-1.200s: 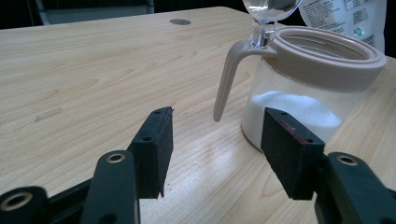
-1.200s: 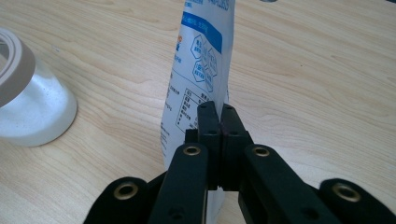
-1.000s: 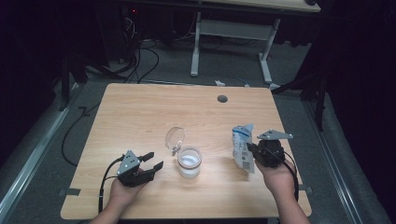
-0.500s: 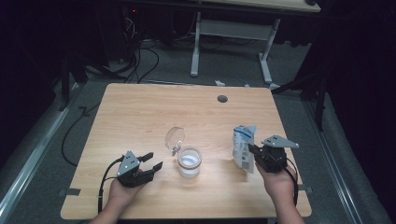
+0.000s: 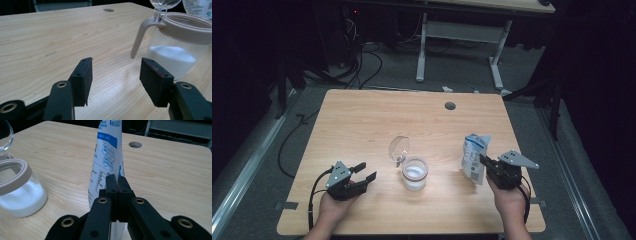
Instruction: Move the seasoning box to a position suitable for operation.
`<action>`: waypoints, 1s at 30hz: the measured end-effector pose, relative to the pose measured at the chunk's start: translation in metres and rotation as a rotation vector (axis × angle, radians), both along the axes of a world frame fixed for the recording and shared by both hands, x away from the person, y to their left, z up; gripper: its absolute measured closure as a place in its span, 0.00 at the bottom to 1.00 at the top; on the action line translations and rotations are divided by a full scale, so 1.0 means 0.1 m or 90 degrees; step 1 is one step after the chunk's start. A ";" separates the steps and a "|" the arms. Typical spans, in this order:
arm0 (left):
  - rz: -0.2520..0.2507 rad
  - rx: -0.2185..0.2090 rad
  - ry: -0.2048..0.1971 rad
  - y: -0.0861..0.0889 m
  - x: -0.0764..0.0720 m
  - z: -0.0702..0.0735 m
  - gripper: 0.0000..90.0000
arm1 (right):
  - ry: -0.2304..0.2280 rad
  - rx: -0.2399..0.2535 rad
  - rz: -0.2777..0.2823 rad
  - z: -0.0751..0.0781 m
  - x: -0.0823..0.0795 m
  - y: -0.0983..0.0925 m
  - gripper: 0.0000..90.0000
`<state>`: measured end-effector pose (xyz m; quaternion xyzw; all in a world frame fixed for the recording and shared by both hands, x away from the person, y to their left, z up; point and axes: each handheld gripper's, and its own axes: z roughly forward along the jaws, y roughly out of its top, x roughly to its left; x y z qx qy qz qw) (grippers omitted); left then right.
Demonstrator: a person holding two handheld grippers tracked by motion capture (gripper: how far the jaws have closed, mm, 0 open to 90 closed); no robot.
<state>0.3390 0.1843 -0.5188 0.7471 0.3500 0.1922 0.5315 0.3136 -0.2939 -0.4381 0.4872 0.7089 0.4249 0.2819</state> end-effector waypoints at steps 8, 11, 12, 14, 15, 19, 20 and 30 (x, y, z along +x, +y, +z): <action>0.039 0.013 -0.007 0.22 -0.03 0.01 0.48 | -0.033 0.022 -0.008 -0.10 -0.03 -0.04 1.00; 0.051 0.012 -0.004 0.27 -0.02 0.00 0.48 | -0.045 0.036 -0.011 -0.12 -0.05 -0.06 1.00; 0.052 0.011 -0.003 0.28 -0.02 0.00 0.48 | -0.054 0.043 -0.012 -0.13 -0.06 -0.08 1.00; 0.055 0.014 -0.005 0.28 -0.02 0.00 0.48 | -0.068 0.054 -0.014 -0.14 -0.07 -0.10 1.00; 0.055 0.019 -0.006 0.27 -0.02 0.01 0.48 | -0.071 0.056 -0.016 -0.15 -0.08 -0.11 1.00; 0.059 0.015 -0.007 0.27 -0.04 0.03 0.48 | -0.093 0.069 -0.023 -0.18 -0.10 -0.18 1.00; 0.060 0.016 -0.006 0.27 -0.05 0.03 0.48 | -0.098 0.072 -0.024 -0.19 -0.10 -0.19 1.00; 0.071 0.038 -0.003 0.25 -0.09 0.00 0.48 | -0.108 0.069 -0.017 -0.26 -0.10 -0.24 1.00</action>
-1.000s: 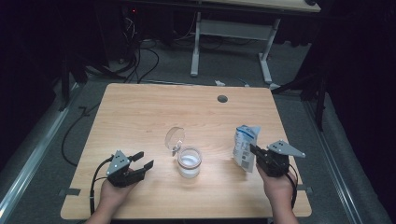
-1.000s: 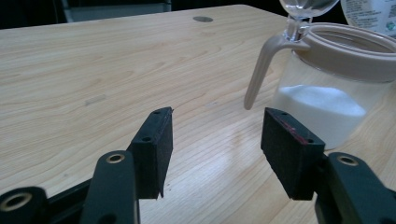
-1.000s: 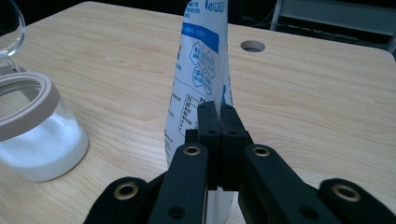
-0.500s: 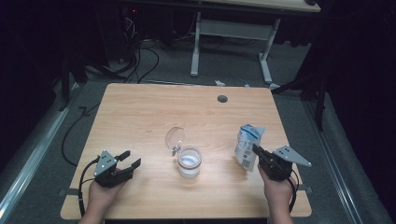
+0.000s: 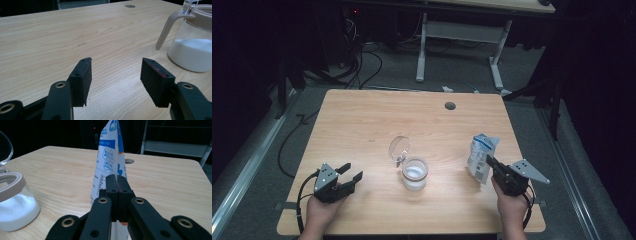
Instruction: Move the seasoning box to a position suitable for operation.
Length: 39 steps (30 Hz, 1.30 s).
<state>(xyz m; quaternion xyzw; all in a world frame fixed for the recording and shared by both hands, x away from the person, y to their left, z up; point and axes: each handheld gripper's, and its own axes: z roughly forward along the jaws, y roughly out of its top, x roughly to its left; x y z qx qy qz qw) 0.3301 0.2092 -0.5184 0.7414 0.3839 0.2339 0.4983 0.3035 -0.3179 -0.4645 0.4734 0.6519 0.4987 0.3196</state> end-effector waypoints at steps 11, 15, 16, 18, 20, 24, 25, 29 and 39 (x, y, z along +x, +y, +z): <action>0.004 0.000 0.004 0.03 -0.03 -0.01 0.47 | -0.016 -0.006 -0.018 -0.02 0.11 -0.04 1.00; -0.002 0.004 0.002 0.00 -0.03 -0.01 0.47 | -0.007 -0.012 -0.020 -0.10 0.11 -0.04 1.00; -0.004 0.003 0.001 0.00 -0.03 -0.01 0.47 | -0.007 -0.012 -0.020 -0.10 0.11 -0.04 1.00; -0.007 0.003 0.000 -0.01 -0.03 0.00 0.47 | -0.008 -0.007 -0.022 -0.13 0.09 -0.06 1.00; -0.009 0.004 -0.002 -0.01 -0.03 0.00 0.47 | -0.013 -0.008 -0.026 -0.16 0.05 -0.09 1.00; -0.009 0.009 -0.008 0.00 -0.04 0.02 0.47 | -0.010 -0.002 -0.022 -0.18 -0.02 -0.09 1.00; -0.007 0.007 -0.011 0.02 -0.04 0.03 0.47 | -0.009 -0.003 -0.025 -0.18 -0.04 -0.08 1.00; -0.001 -0.004 -0.014 0.06 -0.05 0.05 0.47 | -0.010 -0.014 -0.027 -0.19 -0.07 -0.07 0.99; -0.002 -0.006 -0.011 0.08 -0.05 0.05 0.47 | -0.004 -0.016 -0.034 -0.18 -0.03 -0.02 0.84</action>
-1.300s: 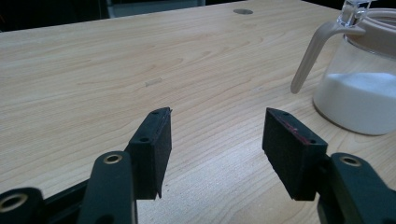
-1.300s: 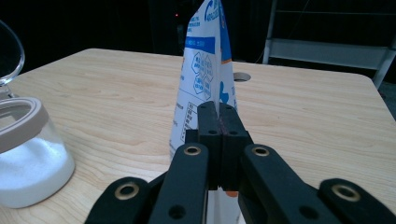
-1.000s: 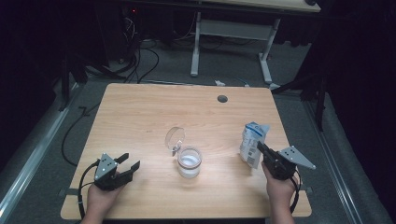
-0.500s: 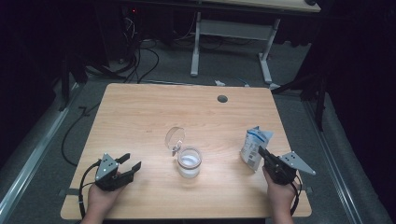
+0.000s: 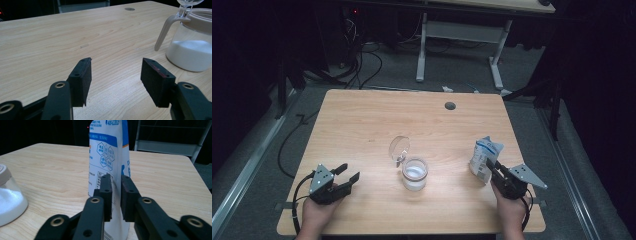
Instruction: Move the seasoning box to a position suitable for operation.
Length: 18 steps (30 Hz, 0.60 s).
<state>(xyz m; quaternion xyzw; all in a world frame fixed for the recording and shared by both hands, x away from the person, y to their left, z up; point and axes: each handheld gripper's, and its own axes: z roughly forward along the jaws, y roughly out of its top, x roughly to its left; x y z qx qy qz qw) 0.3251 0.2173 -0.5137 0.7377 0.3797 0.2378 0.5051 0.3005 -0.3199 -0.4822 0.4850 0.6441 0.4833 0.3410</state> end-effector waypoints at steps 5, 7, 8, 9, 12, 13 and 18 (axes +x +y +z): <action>-0.005 0.007 0.009 -0.03 0.00 0.00 0.47 | 0.013 -0.009 -0.009 -0.01 0.02 0.02 0.67; -0.009 0.011 0.013 -0.04 0.01 0.00 0.47 | 0.012 -0.014 -0.013 -0.02 0.03 0.02 0.63; -0.009 0.010 0.013 -0.05 0.02 -0.01 0.47 | 0.013 -0.016 -0.015 -0.02 0.03 0.02 0.61; -0.010 0.010 0.015 -0.05 0.02 -0.01 0.47 | 0.016 -0.019 -0.018 -0.03 0.03 0.02 0.57; -0.005 0.016 0.015 -0.07 0.04 0.00 0.47 | 0.018 -0.021 -0.018 -0.04 0.02 0.03 0.54; -0.006 0.016 0.014 -0.07 0.04 0.00 0.47 | 0.019 -0.025 -0.017 -0.04 0.02 0.03 0.52; 0.003 0.017 0.023 -0.08 0.09 0.00 0.49 | 0.027 -0.027 -0.017 -0.06 0.00 0.02 0.46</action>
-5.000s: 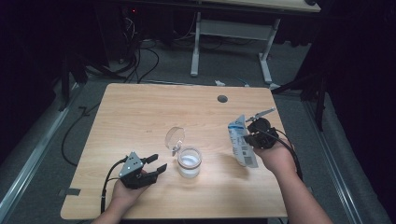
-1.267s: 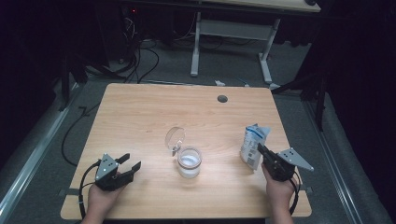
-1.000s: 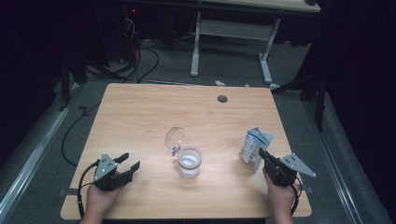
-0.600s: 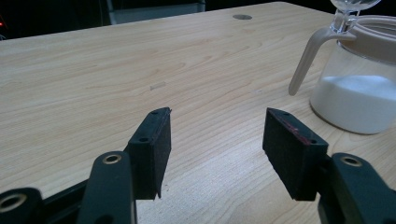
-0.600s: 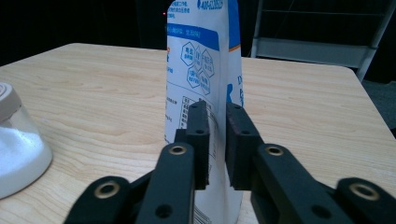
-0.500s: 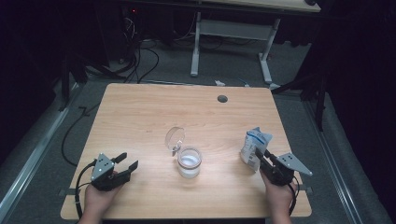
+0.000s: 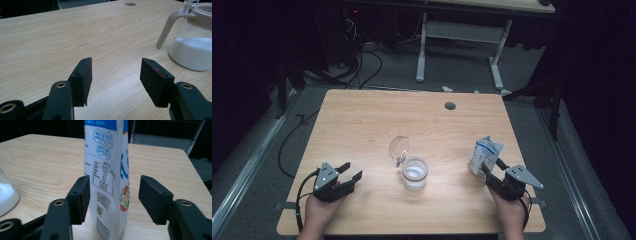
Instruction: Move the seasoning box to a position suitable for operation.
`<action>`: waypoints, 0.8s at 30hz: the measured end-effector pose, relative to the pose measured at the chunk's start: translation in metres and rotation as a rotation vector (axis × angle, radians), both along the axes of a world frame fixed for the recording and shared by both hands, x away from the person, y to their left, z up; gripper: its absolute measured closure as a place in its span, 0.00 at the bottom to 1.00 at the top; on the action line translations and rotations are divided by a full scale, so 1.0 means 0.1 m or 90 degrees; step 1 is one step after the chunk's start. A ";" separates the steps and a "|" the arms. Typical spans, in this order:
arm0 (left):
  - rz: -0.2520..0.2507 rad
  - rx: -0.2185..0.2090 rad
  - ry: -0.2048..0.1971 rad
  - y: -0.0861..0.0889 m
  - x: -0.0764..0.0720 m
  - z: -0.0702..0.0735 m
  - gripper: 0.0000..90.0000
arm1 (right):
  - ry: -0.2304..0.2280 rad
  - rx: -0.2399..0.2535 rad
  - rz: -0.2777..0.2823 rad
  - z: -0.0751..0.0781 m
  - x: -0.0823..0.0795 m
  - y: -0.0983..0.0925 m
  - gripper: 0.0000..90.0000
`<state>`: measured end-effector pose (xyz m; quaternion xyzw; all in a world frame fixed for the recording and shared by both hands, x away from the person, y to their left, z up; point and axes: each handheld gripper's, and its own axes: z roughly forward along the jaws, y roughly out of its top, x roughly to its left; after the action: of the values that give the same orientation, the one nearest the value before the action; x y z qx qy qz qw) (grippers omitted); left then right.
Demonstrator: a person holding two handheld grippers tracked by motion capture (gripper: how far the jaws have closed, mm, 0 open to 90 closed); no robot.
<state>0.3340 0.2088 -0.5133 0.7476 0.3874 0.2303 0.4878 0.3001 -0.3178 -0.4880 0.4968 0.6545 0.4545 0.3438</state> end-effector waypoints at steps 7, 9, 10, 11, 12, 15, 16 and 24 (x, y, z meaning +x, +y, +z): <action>-0.003 -0.001 0.009 -0.02 0.03 0.01 0.49 | 0.004 -0.018 -0.011 -0.02 -0.10 0.01 0.44; -0.002 0.000 0.013 -0.02 0.04 0.00 0.48 | 0.010 -0.021 -0.018 -0.03 -0.14 0.02 0.44; 0.001 -0.002 0.016 -0.02 0.04 0.00 0.48 | 0.012 -0.023 -0.018 -0.04 -0.16 0.02 0.44; 0.002 -0.005 0.019 -0.02 0.05 0.00 0.47 | 0.013 -0.028 -0.020 -0.05 -0.19 0.03 0.44; 0.001 -0.010 0.022 -0.01 0.05 0.00 0.46 | 0.014 -0.031 -0.022 -0.06 -0.21 0.03 0.44; -0.001 -0.009 0.023 -0.02 0.05 0.00 0.46 | 0.020 -0.033 -0.021 -0.10 -0.27 0.05 0.44; -0.003 -0.008 0.025 -0.02 0.05 0.00 0.46 | 0.021 -0.034 -0.020 -0.12 -0.30 0.06 0.44; -0.009 0.010 0.023 -0.08 0.04 -0.01 0.46 | 0.029 -0.049 -0.004 -0.15 -0.40 0.15 0.46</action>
<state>0.3385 0.2003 -0.5141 0.7584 0.3889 0.2160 0.4764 0.2601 -0.3028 -0.5033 0.4959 0.6774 0.4166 0.3489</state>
